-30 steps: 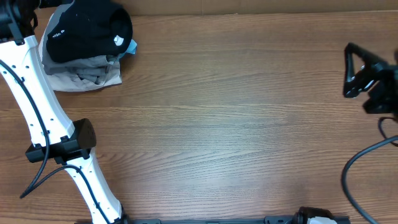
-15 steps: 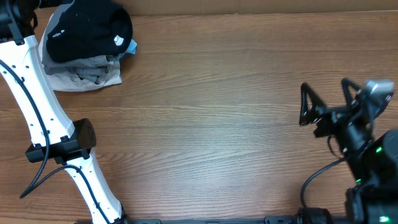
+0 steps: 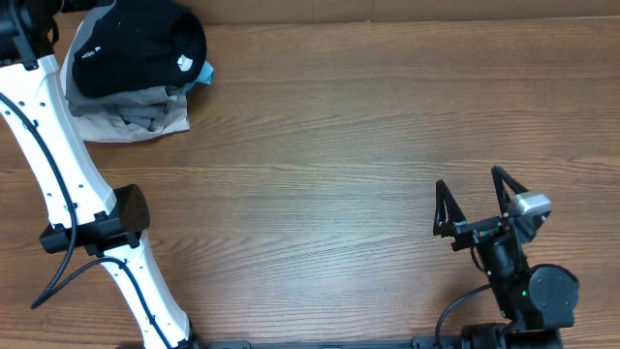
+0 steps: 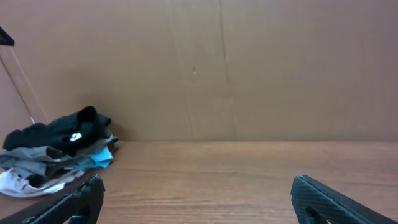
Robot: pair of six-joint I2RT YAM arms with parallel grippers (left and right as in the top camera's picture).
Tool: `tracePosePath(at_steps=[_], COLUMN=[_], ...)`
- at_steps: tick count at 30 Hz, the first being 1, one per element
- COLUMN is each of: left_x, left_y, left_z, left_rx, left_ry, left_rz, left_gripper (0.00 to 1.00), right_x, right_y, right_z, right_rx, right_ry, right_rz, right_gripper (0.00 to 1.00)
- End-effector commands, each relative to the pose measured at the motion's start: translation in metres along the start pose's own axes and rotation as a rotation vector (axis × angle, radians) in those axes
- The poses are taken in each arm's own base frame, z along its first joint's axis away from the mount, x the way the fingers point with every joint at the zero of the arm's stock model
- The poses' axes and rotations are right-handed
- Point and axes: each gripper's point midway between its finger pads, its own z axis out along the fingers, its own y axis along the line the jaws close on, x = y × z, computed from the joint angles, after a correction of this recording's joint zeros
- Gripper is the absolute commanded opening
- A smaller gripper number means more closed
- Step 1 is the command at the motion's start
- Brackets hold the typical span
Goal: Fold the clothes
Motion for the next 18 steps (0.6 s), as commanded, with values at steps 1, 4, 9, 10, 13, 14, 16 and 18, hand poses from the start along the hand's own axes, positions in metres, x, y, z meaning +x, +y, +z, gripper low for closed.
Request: tracePosePath(at_steps=[1, 4, 9, 10, 13, 14, 16, 18], left_x=[0.002, 0.002, 0.002, 0.002, 0.002, 0.002, 0.002, 0.002], left_y=[-0.002, -0.002, -0.002, -0.002, -0.002, -0.002, -0.002, -0.002], left_z=[0.004, 0.004, 0.004, 0.004, 0.004, 0.004, 0.004, 0.004], left_rx=[0.004, 0.004, 0.004, 0.004, 0.004, 0.004, 0.004, 0.004], left_ry=[0.007, 0.007, 0.007, 0.007, 0.007, 0.007, 0.007, 0.007], left_rz=[-0.008, -0.008, -0.008, -0.008, -0.008, -0.008, -0.008, -0.008], left_gripper=[1.00, 1.00, 1.00, 1.00, 1.00, 1.00, 1.00, 1.00], right_x=[0.009, 0.017, 0.027, 0.027, 0.024, 0.022, 0.020, 0.018], right_y=[-0.009, -0.014, -0.019, -0.018, -0.017, -0.017, -0.016, -0.015], right_z=[-0.003, -0.005, -0.009, -0.010, -0.013, -0.014, -0.016, -0.017], right_rx=[0.051, 0.073, 0.088, 0.085, 0.076, 0.072, 0.066, 0.062], right_ry=[-0.022, -0.024, -0.046, -0.061, -0.116, -0.137, -0.168, -0.190], right_rz=[-0.001, -0.001, -0.004, -0.006, -0.015, -0.018, -0.023, -0.026], right_gripper=[1.00, 1.00, 1.00, 1.00, 1.00, 1.00, 1.00, 1.00])
